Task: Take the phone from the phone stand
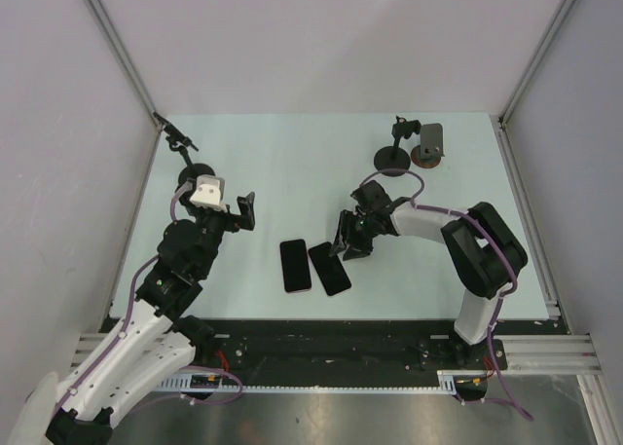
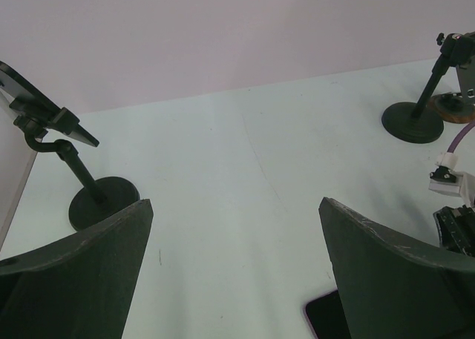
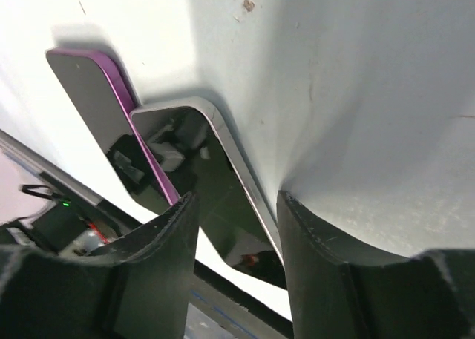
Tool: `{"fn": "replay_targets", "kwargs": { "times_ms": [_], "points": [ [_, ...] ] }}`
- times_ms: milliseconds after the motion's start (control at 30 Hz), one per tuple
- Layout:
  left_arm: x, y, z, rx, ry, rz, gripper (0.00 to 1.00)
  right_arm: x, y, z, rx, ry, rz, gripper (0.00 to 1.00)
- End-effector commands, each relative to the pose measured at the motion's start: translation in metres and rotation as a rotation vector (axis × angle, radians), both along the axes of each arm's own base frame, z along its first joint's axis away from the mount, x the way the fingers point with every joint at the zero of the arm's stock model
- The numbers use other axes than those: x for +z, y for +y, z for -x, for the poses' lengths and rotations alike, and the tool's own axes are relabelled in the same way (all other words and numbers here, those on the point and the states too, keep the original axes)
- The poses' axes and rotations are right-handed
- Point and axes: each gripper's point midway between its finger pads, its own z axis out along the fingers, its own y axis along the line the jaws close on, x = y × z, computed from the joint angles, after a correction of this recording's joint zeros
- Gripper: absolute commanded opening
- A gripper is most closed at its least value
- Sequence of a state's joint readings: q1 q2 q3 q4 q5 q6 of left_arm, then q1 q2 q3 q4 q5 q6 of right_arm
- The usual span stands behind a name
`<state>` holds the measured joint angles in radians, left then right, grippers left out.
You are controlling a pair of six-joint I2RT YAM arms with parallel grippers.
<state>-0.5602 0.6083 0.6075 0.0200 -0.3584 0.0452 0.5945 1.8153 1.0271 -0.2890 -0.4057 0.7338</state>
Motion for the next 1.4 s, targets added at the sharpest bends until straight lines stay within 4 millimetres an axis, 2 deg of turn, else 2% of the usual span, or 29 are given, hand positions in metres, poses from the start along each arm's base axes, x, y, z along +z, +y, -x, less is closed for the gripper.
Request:
{"fn": "replay_targets", "kwargs": {
  "times_ms": [0,133,233,367,467,667,900,1133,1367],
  "points": [
    [0.006,-0.002,0.000,-0.014,-0.029,-0.015,1.00,0.009,-0.023,0.004,0.113,-0.096,0.100,0.53],
    [0.006,-0.003,-0.001,-0.017,-0.028,-0.016,1.00,0.002,-0.045,0.034,0.261,-0.099,0.234,0.53],
    [0.006,-0.003,-0.001,-0.017,-0.028,-0.016,1.00,-0.002,-0.051,0.055,0.348,-0.092,0.254,0.53],
    [0.005,-0.003,-0.001,-0.018,-0.026,-0.016,0.99,-0.006,-0.056,0.074,0.388,-0.083,0.253,0.53],
    [0.006,-0.004,0.000,-0.021,-0.028,-0.015,1.00,-0.008,-0.056,0.085,0.414,-0.070,0.235,0.53],
    [0.006,-0.004,0.000,-0.021,-0.029,-0.014,1.00,-0.011,-0.037,0.105,0.522,-0.050,0.154,0.52],
    [0.007,-0.004,0.000,-0.024,-0.030,-0.010,1.00,-0.013,-0.014,0.107,0.540,-0.059,0.073,0.50],
    [0.007,-0.005,0.001,-0.028,-0.031,-0.008,1.00,-0.011,-0.001,0.099,0.530,-0.087,0.053,0.49],
    [0.008,-0.004,0.001,-0.027,-0.034,-0.008,1.00,-0.010,0.004,0.093,0.529,-0.109,0.061,0.49]
  ]
}}
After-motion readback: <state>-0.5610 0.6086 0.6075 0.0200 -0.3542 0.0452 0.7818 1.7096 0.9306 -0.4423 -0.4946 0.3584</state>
